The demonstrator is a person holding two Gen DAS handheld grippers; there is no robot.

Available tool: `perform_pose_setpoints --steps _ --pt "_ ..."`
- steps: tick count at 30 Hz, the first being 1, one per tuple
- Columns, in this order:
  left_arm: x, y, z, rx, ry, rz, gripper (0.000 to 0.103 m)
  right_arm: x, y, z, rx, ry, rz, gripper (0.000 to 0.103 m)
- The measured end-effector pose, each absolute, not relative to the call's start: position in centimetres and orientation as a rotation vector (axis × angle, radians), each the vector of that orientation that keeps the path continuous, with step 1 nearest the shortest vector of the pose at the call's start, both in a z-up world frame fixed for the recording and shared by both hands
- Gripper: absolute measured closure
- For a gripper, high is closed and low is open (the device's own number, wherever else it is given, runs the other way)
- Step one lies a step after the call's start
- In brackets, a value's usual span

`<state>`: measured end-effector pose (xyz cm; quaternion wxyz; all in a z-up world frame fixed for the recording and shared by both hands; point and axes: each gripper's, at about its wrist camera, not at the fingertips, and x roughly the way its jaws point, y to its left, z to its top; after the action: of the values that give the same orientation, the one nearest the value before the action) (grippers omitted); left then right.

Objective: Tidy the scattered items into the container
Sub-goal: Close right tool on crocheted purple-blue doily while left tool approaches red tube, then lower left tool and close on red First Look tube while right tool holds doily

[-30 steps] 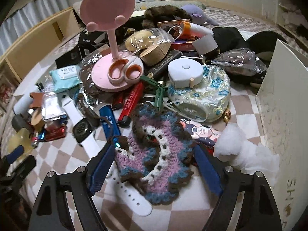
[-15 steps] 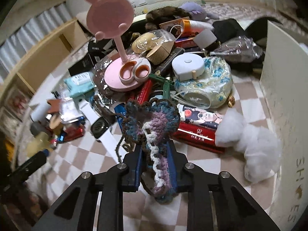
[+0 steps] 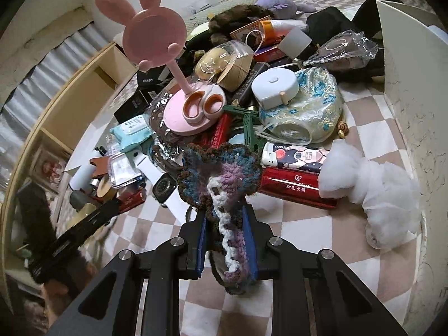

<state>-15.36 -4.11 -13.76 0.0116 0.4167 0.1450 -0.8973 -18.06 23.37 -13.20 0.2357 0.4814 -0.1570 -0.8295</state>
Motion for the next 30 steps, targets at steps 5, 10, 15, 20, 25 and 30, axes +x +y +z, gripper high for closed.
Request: perform_pose_setpoints --steps 5,10,15,20,25,30 --pt "-16.6 -3.1 -15.0 1.364 0.306 -2.778 0.001 -18.2 23.8 -13.2 1.318 -0.465 -2.262 0.078" --pt "-15.7 -1.8 -14.9 1.455 0.353 -2.912 0.001 -18.5 24.2 -13.5 1.327 -0.516 -2.238 0.078" --pt "-15.5 -1.7 -15.5 1.448 0.328 -2.829 0.001 -18.4 24.3 -13.5 1.330 -0.515 -2.239 0.078" --pt "-15.7 -2.3 -15.6 1.446 0.387 -2.783 0.001 -18.6 24.4 -13.8 1.348 -0.521 -2.234 0.078" --pt "-16.7 -1.3 -16.2 1.419 0.260 -2.675 0.001 -18.5 24.4 -13.8 1.349 -0.516 -2.230 0.078" --pt "-16.8 -1.5 -16.5 1.371 0.213 -2.613 0.001 -18.5 24.8 -14.0 1.360 -0.532 -2.228 0.078"
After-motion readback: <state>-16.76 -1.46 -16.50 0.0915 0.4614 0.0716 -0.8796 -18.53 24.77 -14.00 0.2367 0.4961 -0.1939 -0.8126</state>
